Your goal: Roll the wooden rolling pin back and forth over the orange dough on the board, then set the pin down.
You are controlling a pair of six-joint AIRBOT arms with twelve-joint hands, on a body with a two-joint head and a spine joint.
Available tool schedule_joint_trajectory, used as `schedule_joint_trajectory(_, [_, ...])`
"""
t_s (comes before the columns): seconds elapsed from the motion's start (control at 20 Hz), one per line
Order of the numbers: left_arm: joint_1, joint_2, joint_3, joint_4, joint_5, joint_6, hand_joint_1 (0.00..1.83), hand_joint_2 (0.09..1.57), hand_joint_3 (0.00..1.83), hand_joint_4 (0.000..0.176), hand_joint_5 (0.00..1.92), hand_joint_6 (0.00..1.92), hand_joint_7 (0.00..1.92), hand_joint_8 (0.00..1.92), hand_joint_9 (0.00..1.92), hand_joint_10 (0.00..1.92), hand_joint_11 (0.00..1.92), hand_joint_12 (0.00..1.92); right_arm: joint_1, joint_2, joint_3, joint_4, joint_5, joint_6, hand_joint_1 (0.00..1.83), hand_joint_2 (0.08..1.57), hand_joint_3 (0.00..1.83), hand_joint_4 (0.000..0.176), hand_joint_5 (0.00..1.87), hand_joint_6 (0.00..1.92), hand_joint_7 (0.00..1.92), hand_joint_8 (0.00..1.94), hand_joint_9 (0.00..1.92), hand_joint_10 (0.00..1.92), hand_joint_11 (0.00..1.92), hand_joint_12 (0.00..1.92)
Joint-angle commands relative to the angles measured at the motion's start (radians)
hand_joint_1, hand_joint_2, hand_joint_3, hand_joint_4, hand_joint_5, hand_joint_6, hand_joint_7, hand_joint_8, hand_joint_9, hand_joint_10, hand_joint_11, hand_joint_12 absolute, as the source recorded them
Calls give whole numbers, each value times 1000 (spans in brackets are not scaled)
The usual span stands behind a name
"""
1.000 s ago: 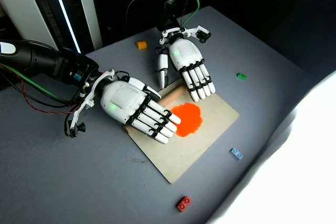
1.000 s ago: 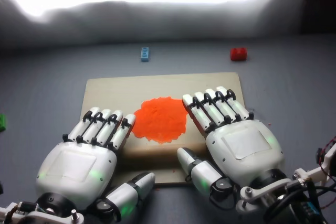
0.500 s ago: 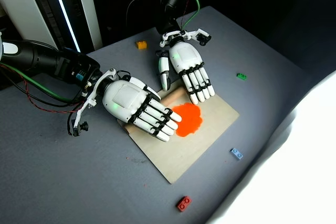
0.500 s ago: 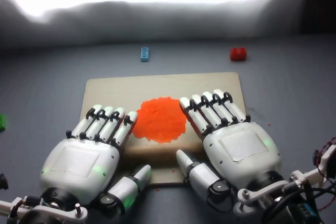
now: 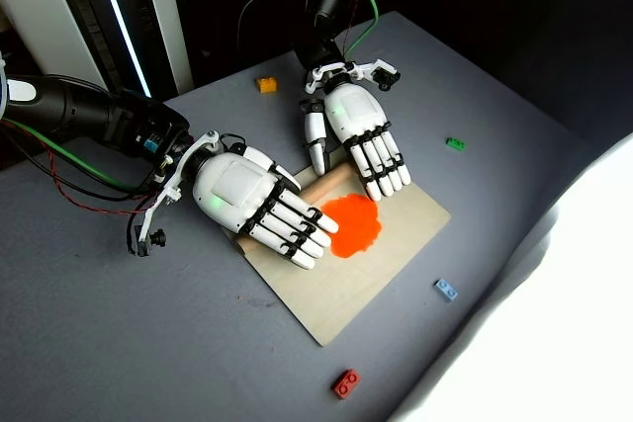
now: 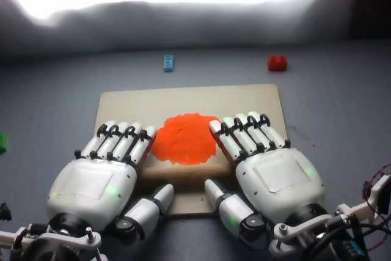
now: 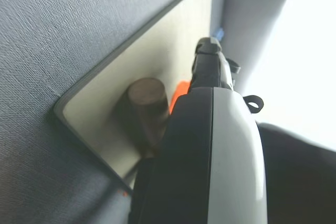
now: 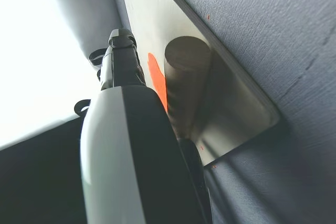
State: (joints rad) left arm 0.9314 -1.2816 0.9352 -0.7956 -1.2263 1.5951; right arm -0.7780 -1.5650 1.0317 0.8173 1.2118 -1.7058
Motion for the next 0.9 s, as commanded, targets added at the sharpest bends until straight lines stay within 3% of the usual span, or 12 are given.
schedule_joint_trajectory(0.0, [-10, -2, 4, 51, -97, -3, 0, 1411, 66, 0, 0, 0, 0, 0, 0, 0, 0, 0, 1, 1, 7, -72, 86, -4, 0, 1464, 22, 0, 8, 0, 0, 0, 0, 0, 0, 0])
schedule_joint_trajectory(0.85, [-33, -27, 49, 46, -70, -14, 0, 1400, 42, 0, 0, 0, 0, 0, 0, 0, 0, 0, 9, -7, 52, -72, 74, 11, 0, 1471, 11, 0, 23, 6, 33, 7, 13, 5, 0, 0])
